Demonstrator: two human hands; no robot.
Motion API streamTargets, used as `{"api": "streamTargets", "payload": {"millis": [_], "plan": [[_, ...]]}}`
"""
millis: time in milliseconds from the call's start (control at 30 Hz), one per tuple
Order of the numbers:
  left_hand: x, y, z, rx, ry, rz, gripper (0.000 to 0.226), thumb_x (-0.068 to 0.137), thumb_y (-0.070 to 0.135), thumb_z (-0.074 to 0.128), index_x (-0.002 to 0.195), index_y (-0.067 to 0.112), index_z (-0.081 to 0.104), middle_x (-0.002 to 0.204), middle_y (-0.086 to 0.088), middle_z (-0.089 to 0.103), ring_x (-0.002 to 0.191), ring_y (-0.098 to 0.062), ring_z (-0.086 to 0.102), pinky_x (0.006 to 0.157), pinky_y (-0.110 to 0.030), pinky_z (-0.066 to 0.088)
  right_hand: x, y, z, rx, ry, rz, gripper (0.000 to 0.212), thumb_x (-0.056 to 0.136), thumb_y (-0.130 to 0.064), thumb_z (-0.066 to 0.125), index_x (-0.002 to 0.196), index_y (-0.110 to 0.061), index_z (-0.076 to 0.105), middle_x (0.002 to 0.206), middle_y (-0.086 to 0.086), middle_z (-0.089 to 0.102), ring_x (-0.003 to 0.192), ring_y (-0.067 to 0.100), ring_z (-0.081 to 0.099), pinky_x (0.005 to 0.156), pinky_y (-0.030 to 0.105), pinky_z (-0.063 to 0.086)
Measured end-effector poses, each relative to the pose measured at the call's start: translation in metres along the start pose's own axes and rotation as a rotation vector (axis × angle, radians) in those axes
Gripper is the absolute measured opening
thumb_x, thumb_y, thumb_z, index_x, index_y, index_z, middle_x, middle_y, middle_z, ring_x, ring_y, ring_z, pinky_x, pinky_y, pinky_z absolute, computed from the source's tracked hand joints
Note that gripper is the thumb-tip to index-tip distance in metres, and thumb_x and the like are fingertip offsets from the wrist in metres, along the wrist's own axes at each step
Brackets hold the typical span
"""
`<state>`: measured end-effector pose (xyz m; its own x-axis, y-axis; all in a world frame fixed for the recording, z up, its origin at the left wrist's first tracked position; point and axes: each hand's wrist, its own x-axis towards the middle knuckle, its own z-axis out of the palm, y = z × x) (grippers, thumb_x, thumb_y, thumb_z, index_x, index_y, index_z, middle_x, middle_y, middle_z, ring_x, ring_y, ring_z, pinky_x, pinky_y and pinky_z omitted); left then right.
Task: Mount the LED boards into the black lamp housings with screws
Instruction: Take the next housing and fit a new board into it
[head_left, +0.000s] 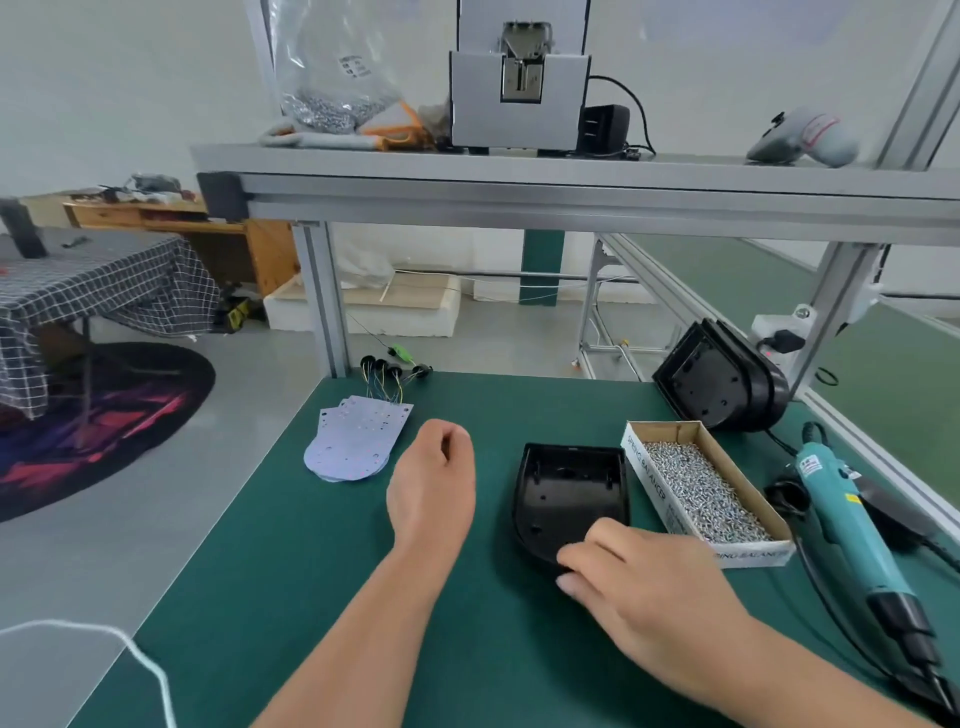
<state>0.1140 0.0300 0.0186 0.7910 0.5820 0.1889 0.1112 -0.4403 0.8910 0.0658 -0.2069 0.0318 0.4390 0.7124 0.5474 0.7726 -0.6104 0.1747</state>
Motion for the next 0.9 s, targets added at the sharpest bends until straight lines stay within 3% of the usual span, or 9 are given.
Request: {"api": "streamTargets", "payload": {"millis": [100,233,333,467,567,667,733,833,900], "plan": [[0.024,-0.01,-0.018,0.211,0.094,0.068,0.017,0.102,0.031,0.048,0.105,0.033,0.065,0.097,0.01,0.07,0.093,-0.023,0.061,0.078,-0.043,0.053,-0.001,-0.012,-0.005,-0.039,-0.001,-0.096,0.027,0.097,-0.042,0.057,0.079,-0.028,0.071,0.07,-0.01,0.052,0.049,0.013,0.05,0.037,0.028,0.037],[0.057,-0.038,-0.046,0.591,0.178,-0.059,0.055,0.102,0.04,0.056,0.15,0.013,0.05,0.154,-0.009,0.049,0.144,-0.031,0.037,0.119,-0.047,0.031,-0.002,-0.027,-0.005,-0.061,-0.06,-0.212,0.023,0.085,-0.044,0.062,0.065,-0.032,0.06,0.059,-0.008,0.042,0.043,0.011,0.043,0.038,0.023,0.026],[0.065,-0.052,-0.052,0.671,0.102,-0.159,0.064,0.1,0.05,0.057,0.149,0.01,0.047,0.155,-0.013,0.046,0.149,-0.034,0.034,0.125,-0.049,0.024,-0.006,-0.033,0.002,-0.055,-0.112,-0.231,0.025,0.078,-0.04,0.068,0.067,-0.03,0.048,0.061,-0.004,0.034,0.043,0.01,0.039,0.037,0.025,0.025],[0.065,-0.052,-0.051,0.729,0.107,-0.161,0.056,0.099,0.051,0.062,0.139,0.013,0.052,0.143,-0.013,0.054,0.137,-0.036,0.044,0.12,-0.048,0.031,-0.01,-0.029,0.004,-0.042,-0.189,-0.245,0.041,0.067,-0.04,0.084,0.074,-0.031,0.045,0.067,-0.003,0.027,0.044,0.01,0.037,0.037,0.025,0.025],[0.063,-0.047,-0.052,0.68,0.155,-0.134,0.057,0.095,0.041,0.071,0.142,0.015,0.051,0.141,-0.014,0.051,0.132,-0.035,0.044,0.115,-0.047,0.037,-0.01,-0.029,0.0,-0.01,-0.219,-0.258,0.034,0.068,-0.044,0.087,0.077,-0.035,0.055,0.067,-0.006,0.036,0.045,0.008,0.041,0.035,0.024,0.03],[0.062,-0.041,-0.053,0.549,0.223,-0.097,0.069,0.1,0.025,0.068,0.159,0.013,0.035,0.144,-0.016,0.048,0.127,-0.036,0.049,0.104,-0.046,0.043,-0.006,-0.025,-0.011,0.098,-0.156,-0.227,0.021,0.08,-0.051,0.079,0.093,-0.042,0.065,0.076,-0.012,0.051,0.053,0.007,0.048,0.039,0.022,0.04],[0.064,-0.04,-0.053,0.373,0.26,-0.104,0.056,0.104,0.016,0.056,0.157,0.013,0.04,0.141,-0.013,0.054,0.119,-0.037,0.057,0.094,-0.046,0.045,-0.003,-0.021,-0.016,0.255,-0.067,-0.125,0.017,0.09,-0.055,0.068,0.102,-0.043,0.069,0.086,-0.016,0.059,0.058,0.007,0.049,0.046,0.019,0.044],[0.065,-0.04,-0.053,-0.147,0.236,-0.186,0.025,0.091,0.008,0.048,0.11,0.016,0.062,0.097,-0.002,0.061,0.083,-0.034,0.053,0.066,-0.04,0.043,0.0,-0.01,-0.017,0.439,-0.016,0.042,0.026,0.099,-0.059,0.062,0.106,-0.037,0.074,0.094,-0.021,0.064,0.063,-0.001,0.054,0.057,0.011,0.044],[0.064,-0.035,-0.056,-0.528,0.2,-0.272,0.023,0.088,0.003,0.051,0.107,0.012,0.062,0.093,-0.001,0.066,0.079,-0.032,0.058,0.061,-0.041,0.051,0.004,-0.001,-0.014,0.566,-0.024,0.175,0.029,0.101,-0.061,0.057,0.107,-0.038,0.073,0.093,-0.021,0.065,0.064,-0.006,0.055,0.062,0.007,0.04]]}}
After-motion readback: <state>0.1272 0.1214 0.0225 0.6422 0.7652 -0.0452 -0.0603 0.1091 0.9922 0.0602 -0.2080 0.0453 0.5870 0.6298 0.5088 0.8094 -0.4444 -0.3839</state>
